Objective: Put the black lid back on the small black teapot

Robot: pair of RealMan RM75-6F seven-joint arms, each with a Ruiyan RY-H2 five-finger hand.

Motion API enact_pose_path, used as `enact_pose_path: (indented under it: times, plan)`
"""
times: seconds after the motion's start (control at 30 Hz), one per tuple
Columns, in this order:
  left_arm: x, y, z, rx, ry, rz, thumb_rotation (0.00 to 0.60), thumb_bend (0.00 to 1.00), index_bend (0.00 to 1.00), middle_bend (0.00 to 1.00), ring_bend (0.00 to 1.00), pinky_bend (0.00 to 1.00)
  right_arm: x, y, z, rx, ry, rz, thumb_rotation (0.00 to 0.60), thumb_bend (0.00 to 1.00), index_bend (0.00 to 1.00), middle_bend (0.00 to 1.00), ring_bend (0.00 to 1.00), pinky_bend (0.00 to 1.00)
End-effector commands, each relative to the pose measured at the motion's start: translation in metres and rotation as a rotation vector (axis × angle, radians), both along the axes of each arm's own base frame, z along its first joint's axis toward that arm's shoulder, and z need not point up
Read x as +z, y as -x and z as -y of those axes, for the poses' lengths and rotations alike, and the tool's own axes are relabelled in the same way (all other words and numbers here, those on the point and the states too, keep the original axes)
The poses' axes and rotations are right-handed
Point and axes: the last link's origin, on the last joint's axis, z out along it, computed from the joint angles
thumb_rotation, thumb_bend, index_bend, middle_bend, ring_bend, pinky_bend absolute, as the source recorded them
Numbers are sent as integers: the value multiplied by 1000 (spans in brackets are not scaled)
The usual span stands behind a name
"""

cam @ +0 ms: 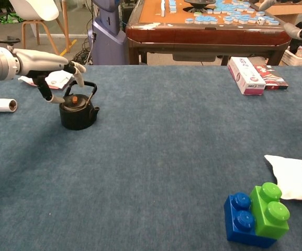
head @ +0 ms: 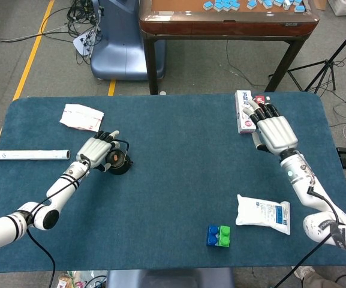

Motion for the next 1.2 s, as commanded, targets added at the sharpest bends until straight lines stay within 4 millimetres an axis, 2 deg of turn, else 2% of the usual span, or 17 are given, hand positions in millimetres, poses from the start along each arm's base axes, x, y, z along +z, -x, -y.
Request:
enact_pose_path:
  times: [0.03, 0.37, 0.53, 0.73, 0.87, 0.97, 1.2]
  plan:
    - [-1, 0, 1, 2, 1, -3, 600, 313, 227, 0, 0, 0, 0, 1, 1, 1, -1, 3, 600, 616, 79, 0, 0, 0]
    - [7, 0, 9, 5, -4, 8, 600, 313, 227, 0, 0, 0, 0, 0, 0, 9, -3, 11, 600, 616, 79, 0, 0, 0]
    - [29, 4, 28, 3, -35, 5, 600, 313, 227, 0, 0, 0, 1, -3, -2, 25, -4, 27, 600, 616, 79, 0, 0, 0]
    - [72, 8, 68, 0, -131, 38, 600, 313, 222, 0, 0, 0, 2, 0, -14, 38, -10, 43, 600, 617, 79, 0, 0, 0]
    - [92, 16, 99, -11, -208, 109, 600, 313, 201, 0, 0, 0, 0, 4, -28, 43, -20, 59, 600, 617, 79, 0, 0, 0]
    - [99, 32, 119, 2, -248, 145, 600, 314, 198, 0, 0, 0, 0, 6, -44, 57, -23, 70, 600, 616, 79, 0, 0, 0]
    - [109, 78, 146, 86, -346, 193, 600, 314, 198, 0, 0, 0, 5, 16, -100, 77, -6, 94, 600, 616, 79, 0, 0, 0]
